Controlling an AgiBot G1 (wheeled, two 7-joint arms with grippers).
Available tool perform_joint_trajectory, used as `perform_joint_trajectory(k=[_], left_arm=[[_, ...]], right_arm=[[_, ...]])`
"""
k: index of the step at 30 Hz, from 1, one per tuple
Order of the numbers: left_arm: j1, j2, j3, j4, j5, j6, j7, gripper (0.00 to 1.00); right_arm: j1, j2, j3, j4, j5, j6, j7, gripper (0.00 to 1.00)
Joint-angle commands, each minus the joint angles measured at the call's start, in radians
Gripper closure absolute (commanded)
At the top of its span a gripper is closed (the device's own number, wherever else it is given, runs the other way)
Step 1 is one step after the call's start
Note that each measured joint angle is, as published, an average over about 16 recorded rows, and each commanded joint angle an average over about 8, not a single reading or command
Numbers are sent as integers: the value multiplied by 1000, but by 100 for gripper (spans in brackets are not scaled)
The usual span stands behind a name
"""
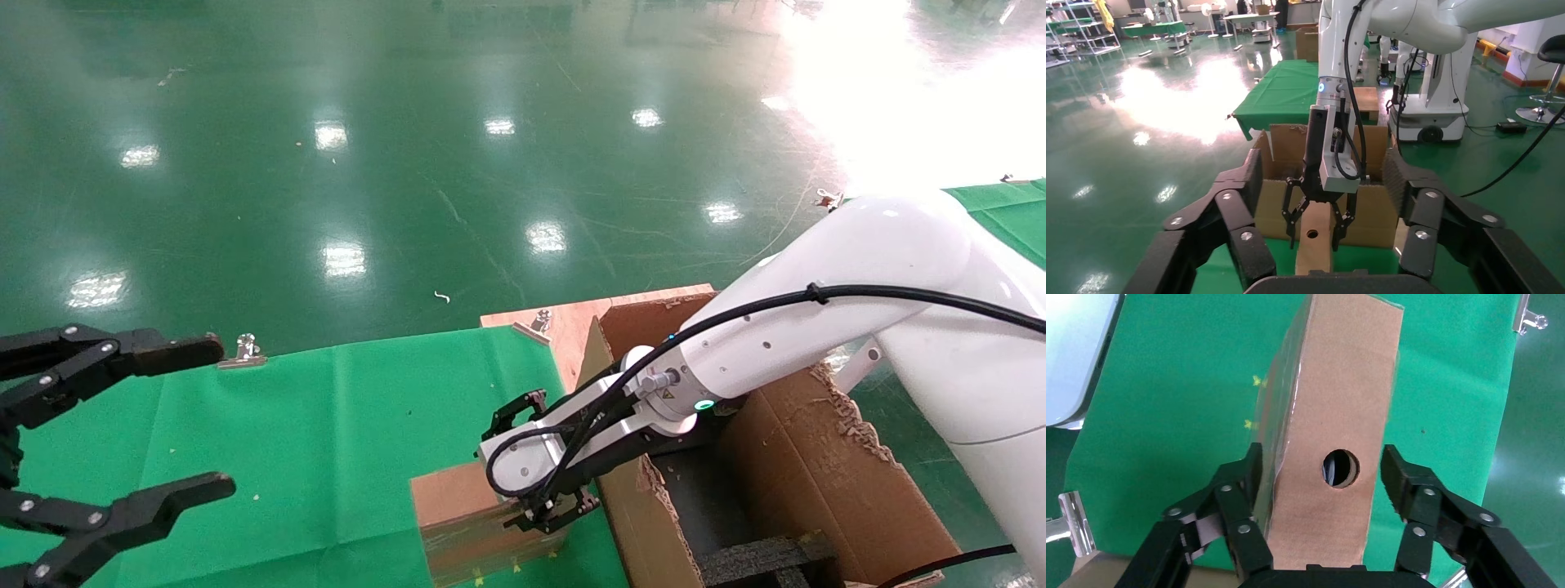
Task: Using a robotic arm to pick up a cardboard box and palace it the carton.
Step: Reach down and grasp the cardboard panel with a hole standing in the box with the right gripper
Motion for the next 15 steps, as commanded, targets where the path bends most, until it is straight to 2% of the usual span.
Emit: perform_joint_trajectory(k=[1, 15], left_arm=[[0, 0, 0, 0, 0, 0, 0, 0], [0, 0, 0, 0, 0, 0, 0, 0]], right_arm=[[-1, 0, 1, -1, 1, 0, 0, 100], [-1, 2, 2, -2, 3, 0, 1, 100]])
